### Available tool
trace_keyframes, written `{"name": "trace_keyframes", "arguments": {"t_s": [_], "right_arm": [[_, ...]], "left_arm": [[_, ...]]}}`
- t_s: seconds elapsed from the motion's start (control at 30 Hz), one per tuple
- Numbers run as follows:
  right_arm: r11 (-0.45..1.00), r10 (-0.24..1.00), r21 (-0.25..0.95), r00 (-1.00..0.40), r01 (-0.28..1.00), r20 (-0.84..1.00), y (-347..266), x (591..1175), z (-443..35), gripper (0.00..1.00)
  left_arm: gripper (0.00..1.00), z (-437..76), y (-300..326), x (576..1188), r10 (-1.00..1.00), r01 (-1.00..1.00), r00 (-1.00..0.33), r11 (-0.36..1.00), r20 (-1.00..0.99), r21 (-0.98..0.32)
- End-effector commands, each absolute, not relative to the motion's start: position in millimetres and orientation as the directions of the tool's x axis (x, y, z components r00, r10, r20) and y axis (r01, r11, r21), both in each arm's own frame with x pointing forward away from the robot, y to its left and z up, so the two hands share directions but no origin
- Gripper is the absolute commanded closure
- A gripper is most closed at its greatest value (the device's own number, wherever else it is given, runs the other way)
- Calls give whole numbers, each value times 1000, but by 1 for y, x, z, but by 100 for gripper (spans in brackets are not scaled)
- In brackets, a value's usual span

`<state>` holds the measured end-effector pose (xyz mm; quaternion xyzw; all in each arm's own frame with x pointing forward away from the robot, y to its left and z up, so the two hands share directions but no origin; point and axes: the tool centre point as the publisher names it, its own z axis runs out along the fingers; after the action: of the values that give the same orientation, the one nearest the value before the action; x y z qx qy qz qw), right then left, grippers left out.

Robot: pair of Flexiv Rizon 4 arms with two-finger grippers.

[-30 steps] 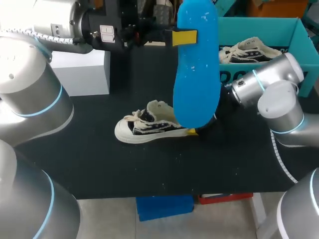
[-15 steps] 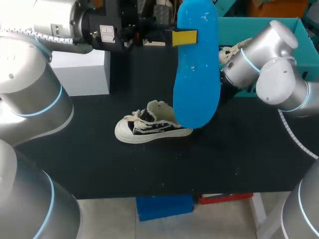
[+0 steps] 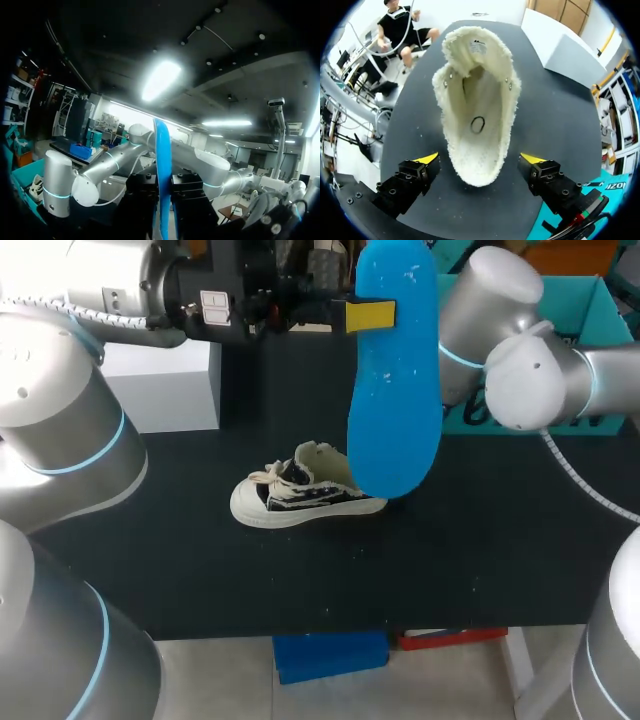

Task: Take the shoe out of the shoebox, open the shoe tongue, remove and reinsert the insole, then place the shoe into the shoebox

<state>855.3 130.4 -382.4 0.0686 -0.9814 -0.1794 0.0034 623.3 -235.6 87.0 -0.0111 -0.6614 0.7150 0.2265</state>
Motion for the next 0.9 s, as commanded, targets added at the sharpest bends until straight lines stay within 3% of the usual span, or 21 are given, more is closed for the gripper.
{"name": "trace_keyframes", "arguments": {"t_s": [0.03,0.9], "right_arm": [[978,-132,158,-991,-134,-19,138,856,-381,0],[993,-109,33,-994,-110,-11,154,847,-404,0]], "left_arm": [[100,86,-237,623,336,-309,-898,-25,283,-951],[100,86,-237,623,336,-309,-898,-25,283,-951]]}}
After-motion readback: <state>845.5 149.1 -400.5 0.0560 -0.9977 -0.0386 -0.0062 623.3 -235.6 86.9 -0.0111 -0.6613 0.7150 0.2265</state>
